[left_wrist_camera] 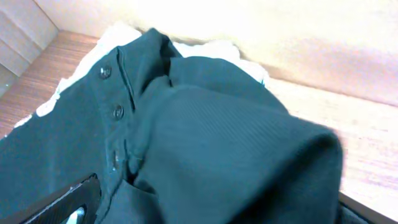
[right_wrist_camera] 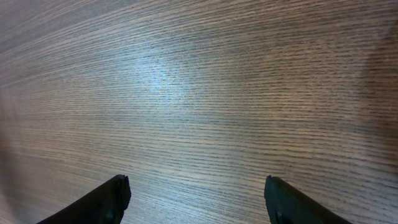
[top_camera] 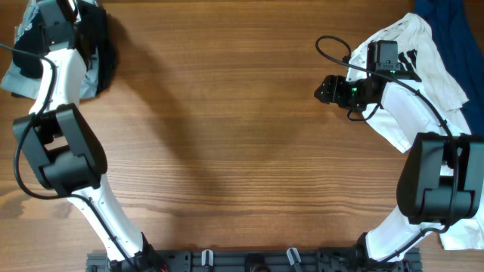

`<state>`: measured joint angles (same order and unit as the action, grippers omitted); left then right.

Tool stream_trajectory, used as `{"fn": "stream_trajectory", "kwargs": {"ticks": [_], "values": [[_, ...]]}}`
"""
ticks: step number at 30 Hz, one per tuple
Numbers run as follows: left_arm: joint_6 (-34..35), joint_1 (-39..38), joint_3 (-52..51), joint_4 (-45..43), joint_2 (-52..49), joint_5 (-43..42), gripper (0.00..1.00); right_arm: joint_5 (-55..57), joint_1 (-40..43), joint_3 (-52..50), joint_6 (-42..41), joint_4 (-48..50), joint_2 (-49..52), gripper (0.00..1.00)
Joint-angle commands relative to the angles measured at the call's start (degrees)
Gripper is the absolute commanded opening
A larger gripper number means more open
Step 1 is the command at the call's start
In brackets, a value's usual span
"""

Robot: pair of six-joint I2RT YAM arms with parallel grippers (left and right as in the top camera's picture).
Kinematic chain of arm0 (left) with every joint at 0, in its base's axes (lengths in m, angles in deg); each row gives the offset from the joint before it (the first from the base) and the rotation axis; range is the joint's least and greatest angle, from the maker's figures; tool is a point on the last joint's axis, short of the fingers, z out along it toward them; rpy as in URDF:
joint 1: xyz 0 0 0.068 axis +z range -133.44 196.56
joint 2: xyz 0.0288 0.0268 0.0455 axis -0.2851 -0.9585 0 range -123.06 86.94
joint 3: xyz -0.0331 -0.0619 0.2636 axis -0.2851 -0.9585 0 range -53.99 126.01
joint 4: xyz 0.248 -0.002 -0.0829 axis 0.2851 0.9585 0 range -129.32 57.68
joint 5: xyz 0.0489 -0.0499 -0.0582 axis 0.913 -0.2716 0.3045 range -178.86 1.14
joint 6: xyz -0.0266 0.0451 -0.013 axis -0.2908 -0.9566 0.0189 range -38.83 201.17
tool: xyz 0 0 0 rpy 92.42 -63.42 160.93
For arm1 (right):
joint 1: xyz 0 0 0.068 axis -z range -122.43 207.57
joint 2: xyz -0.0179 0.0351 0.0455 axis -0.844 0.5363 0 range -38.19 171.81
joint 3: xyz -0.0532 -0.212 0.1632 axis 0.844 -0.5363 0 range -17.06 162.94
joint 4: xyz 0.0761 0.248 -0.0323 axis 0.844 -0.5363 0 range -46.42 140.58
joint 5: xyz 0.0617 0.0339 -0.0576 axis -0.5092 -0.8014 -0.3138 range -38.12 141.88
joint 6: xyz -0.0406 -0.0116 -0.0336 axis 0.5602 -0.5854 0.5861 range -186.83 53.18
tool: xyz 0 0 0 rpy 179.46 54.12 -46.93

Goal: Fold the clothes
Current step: 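Lower the bundle onto the jeans and open the left gripper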

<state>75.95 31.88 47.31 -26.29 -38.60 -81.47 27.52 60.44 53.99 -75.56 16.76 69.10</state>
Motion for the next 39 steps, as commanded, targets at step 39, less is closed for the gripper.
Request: {"fn": "stream_trajectory", "kwargs": {"ticks": [39], "values": [[2.71, 6.99, 1.49, -4.83, 25.24, -14.43, 1.00, 6.99, -0.44, 30.18, 13.62, -19.19, -20.70, 1.00]]}}
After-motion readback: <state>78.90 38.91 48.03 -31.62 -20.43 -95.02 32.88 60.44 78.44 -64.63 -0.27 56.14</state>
